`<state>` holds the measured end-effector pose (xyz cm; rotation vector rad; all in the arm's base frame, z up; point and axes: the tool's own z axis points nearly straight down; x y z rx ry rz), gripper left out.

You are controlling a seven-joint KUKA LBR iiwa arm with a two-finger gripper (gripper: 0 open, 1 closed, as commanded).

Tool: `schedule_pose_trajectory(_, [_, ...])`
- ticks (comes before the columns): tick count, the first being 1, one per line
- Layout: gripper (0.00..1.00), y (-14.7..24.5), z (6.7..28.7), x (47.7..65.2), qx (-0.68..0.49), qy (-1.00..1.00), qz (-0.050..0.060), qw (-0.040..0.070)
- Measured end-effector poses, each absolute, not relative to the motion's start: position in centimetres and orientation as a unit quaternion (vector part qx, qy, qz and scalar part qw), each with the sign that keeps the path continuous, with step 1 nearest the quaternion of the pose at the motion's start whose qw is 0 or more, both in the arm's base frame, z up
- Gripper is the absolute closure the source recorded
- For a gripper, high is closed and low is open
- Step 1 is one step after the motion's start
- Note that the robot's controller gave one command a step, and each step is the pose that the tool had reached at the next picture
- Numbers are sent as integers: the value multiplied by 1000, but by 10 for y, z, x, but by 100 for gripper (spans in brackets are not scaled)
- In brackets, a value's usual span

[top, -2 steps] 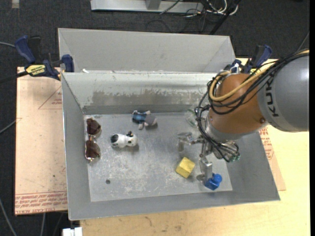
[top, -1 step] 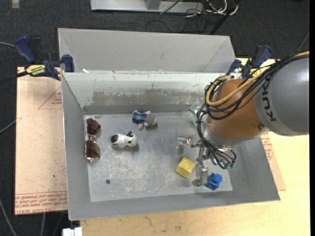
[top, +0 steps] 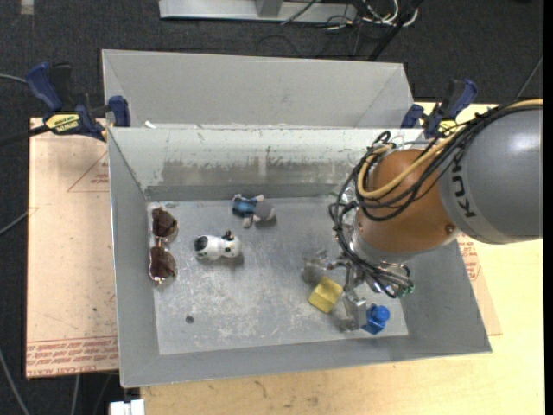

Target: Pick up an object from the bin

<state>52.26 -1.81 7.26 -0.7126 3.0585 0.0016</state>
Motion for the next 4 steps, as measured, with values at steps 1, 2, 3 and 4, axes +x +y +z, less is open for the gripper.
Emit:
schedule_pose_trajectory(1, [100,-19,68,522,-161,987,1,2])
schedule_pose_trajectory(2, [100,-19,69,522,-152,988,1,2])
schedule_pose_trajectory(3, [100,-19,75,520,-148,989,1,-2])
schedule_pose_trajectory(4, [100,-19,94,518,-151,989,2,-5])
